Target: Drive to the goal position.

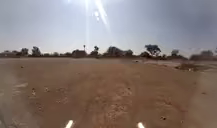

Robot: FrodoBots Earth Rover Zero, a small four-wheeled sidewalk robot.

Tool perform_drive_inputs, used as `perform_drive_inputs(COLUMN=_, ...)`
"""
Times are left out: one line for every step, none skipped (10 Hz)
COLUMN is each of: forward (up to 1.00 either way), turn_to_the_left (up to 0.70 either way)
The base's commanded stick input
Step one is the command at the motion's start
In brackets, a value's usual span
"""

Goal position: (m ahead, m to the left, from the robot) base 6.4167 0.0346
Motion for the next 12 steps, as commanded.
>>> perform_drive_inputs(forward=0.50, turn_to_the_left=0.00)
perform_drive_inputs(forward=0.50, turn_to_the_left=0.00)
perform_drive_inputs(forward=0.50, turn_to_the_left=0.00)
perform_drive_inputs(forward=0.50, turn_to_the_left=0.00)
perform_drive_inputs(forward=0.50, turn_to_the_left=0.00)
perform_drive_inputs(forward=0.50, turn_to_the_left=0.00)
perform_drive_inputs(forward=0.50, turn_to_the_left=0.00)
perform_drive_inputs(forward=0.50, turn_to_the_left=0.00)
perform_drive_inputs(forward=0.50, turn_to_the_left=0.00)
perform_drive_inputs(forward=0.50, turn_to_the_left=0.00)
perform_drive_inputs(forward=0.50, turn_to_the_left=0.00)
perform_drive_inputs(forward=0.50, turn_to_the_left=0.00)
